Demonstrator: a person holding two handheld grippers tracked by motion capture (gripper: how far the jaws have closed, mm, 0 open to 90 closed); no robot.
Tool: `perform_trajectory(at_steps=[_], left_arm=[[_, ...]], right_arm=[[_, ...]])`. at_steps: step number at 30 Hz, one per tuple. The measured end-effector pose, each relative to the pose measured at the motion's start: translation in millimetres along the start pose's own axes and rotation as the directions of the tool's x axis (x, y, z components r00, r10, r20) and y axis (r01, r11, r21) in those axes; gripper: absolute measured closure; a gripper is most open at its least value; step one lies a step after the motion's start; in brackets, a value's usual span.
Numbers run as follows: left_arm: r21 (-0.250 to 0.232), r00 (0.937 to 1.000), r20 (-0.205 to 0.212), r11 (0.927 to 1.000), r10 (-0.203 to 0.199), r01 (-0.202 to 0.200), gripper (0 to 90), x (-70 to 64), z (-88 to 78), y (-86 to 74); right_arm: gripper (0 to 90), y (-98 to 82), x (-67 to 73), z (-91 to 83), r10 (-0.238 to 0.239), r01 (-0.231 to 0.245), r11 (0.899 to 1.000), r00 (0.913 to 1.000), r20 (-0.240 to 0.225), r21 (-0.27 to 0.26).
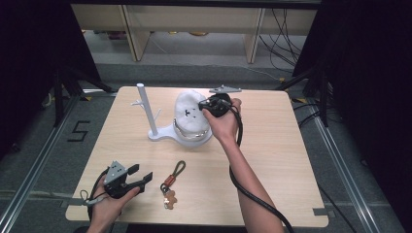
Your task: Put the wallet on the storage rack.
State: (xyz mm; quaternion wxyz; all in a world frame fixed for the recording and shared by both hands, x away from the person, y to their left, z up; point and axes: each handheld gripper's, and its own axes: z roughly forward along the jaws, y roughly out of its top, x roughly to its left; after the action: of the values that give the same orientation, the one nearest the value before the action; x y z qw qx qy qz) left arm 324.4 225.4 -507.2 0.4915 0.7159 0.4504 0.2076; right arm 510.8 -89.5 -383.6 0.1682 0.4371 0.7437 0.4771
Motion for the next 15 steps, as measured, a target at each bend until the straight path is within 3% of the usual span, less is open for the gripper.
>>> perform_trajectory(at_steps=[7, 15], left_arm=[[-0.003, 1.0000, -0.002, 1.0000, -0.001, 0.001, 34.1, -0.3, 0.4, -0.3], [0.004, 1.0000, -0.005, 1.0000, 0.001, -0.001, 34.1, -1.0, 0.3, -0.2]], right_arm=[[81.0, -9.3, 1.1, 9.0, -0.016, 0.015, 0.999, 0.9998, 0.014, 0.034], [80.8, -14.3, 2.3, 15.5, -0.071, 0.068, 0.996, 0.9960, 0.055, 0.066]])
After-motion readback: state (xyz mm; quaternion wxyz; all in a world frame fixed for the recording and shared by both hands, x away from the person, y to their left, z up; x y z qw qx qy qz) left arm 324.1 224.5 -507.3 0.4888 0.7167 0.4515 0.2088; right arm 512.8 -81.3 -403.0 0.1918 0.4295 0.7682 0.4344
